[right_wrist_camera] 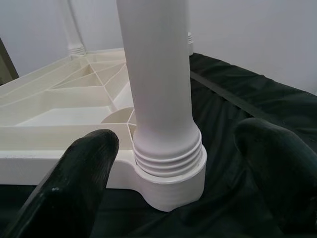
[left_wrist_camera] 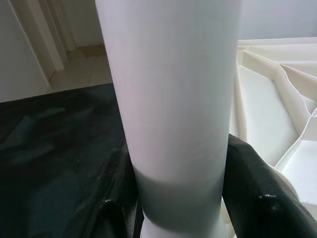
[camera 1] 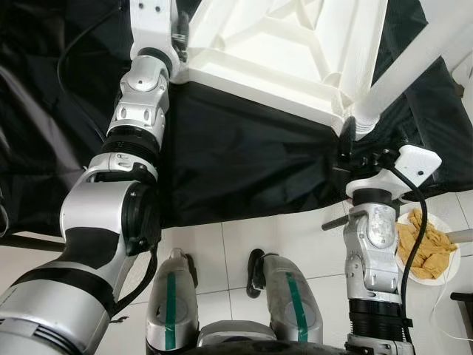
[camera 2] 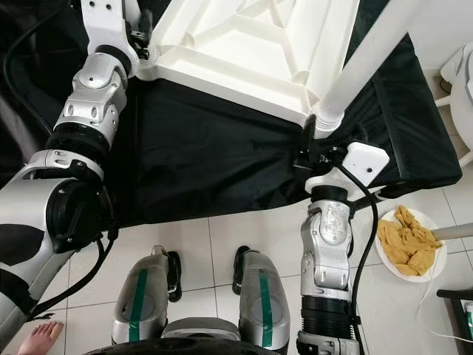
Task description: Building children table
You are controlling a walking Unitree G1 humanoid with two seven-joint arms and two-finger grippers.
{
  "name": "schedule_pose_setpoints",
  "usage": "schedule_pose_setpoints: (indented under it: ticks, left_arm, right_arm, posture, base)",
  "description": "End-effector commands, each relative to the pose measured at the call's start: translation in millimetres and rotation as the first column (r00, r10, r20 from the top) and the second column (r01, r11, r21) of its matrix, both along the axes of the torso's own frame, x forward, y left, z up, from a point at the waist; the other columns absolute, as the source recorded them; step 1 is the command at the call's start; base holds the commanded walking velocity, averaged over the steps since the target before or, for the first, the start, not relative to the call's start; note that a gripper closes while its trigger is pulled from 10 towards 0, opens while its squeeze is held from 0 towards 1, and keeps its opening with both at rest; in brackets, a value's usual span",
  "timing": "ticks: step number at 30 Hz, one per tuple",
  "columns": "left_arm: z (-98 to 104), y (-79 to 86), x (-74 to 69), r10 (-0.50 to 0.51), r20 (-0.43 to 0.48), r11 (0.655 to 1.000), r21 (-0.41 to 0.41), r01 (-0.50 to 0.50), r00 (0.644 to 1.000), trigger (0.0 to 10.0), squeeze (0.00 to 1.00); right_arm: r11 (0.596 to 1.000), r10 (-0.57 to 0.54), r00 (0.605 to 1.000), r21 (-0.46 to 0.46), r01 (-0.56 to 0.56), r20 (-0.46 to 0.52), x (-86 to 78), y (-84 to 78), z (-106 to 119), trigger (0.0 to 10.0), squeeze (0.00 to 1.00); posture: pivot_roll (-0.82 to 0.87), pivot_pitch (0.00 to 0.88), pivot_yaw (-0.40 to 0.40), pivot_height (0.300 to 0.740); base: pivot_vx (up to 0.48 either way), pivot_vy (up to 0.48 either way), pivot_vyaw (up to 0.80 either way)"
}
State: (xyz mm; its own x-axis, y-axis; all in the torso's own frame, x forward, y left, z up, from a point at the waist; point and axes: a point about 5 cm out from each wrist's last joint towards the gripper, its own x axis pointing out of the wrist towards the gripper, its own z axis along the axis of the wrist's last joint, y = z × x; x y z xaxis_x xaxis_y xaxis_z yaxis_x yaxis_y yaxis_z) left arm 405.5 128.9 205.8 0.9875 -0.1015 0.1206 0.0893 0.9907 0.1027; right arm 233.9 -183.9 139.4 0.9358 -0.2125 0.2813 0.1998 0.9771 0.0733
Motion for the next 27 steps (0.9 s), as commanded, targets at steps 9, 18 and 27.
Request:
schedule_pose_setpoints:
  ticks: [9, 18, 27]
  left_arm:
    - [3, 0.7, -9.9, -0.050, 0.073, 0.998, 0.047, 0.046, 0.996, 10.0, 0.00]
    - [0, 17.9, -36.0, -0.052, 0.108, 0.997, 0.057, 0.045, 0.993, 10.0, 0.00]
    - [-9, 24.3, -60.7, -0.049, 0.087, 0.997, 0.071, 0.043, 0.995, 10.0, 0.00]
  right_arm:
    - [1.000, 0.014, 1.000, 0.006, -0.014, -0.013, -0.1, 2.0, -1, 10.0, 0.00]
    - [0.999, 0.032, 0.999, 0.004, -0.032, -0.015, 4.1, 3.4, -1, 10.0, 0.00]
    - [0.999, 0.052, 0.999, -0.007, -0.052, -0.013, 9.4, 1.8, 1, 10.0, 0.00]
  posture:
    - [-0.03, 0.141, 0.013, 0.740]
    - [0.00, 0.139, -0.003, 0.740]
    - [0.02, 0.142, -0.022, 0.740]
  base:
    - [0.000, 0.000, 0.00]
    - [0.000, 0.000, 0.00]
    - [0.000, 0.000, 0.00]
